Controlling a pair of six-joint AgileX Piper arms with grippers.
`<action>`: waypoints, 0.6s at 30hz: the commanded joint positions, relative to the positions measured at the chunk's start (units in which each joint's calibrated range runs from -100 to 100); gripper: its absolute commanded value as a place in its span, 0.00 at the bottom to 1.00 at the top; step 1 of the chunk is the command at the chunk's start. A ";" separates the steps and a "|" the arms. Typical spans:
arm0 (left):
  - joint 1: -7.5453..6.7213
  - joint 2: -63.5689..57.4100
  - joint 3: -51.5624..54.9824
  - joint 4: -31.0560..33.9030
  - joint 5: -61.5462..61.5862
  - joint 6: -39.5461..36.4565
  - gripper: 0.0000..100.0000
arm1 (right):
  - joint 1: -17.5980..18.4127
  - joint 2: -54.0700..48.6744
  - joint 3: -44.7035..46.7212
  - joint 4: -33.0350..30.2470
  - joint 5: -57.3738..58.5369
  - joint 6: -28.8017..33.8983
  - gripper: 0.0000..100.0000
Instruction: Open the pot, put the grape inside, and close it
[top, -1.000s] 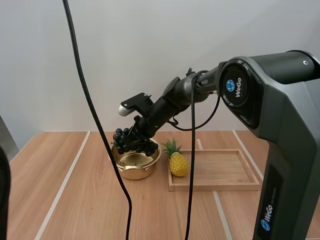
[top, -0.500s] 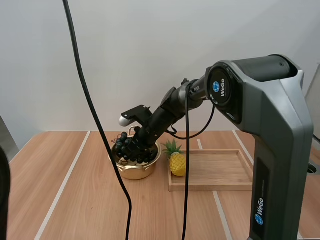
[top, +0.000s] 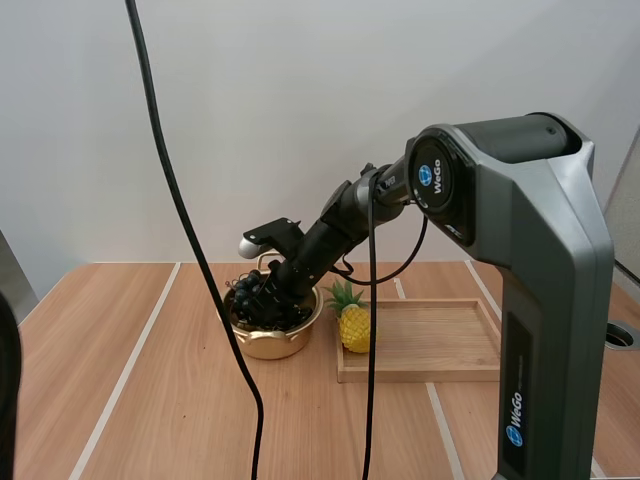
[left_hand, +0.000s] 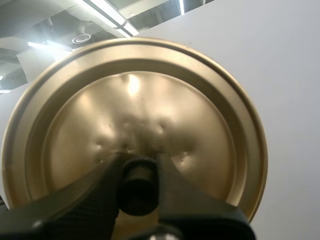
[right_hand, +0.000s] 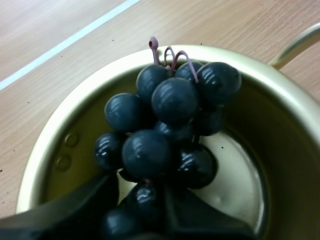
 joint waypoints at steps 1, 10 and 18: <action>0.18 -0.15 -0.40 0.38 -1.84 -0.57 0.00 | 0.07 -0.91 -0.33 1.24 1.77 -0.65 0.92; 0.18 -0.15 -0.40 0.38 -1.84 -0.57 0.00 | 0.07 -5.03 -1.05 3.08 1.77 -0.56 1.00; 0.18 -0.15 -0.40 0.38 -1.84 -0.57 0.00 | 0.07 -13.25 -1.85 -1.20 1.77 2.14 1.00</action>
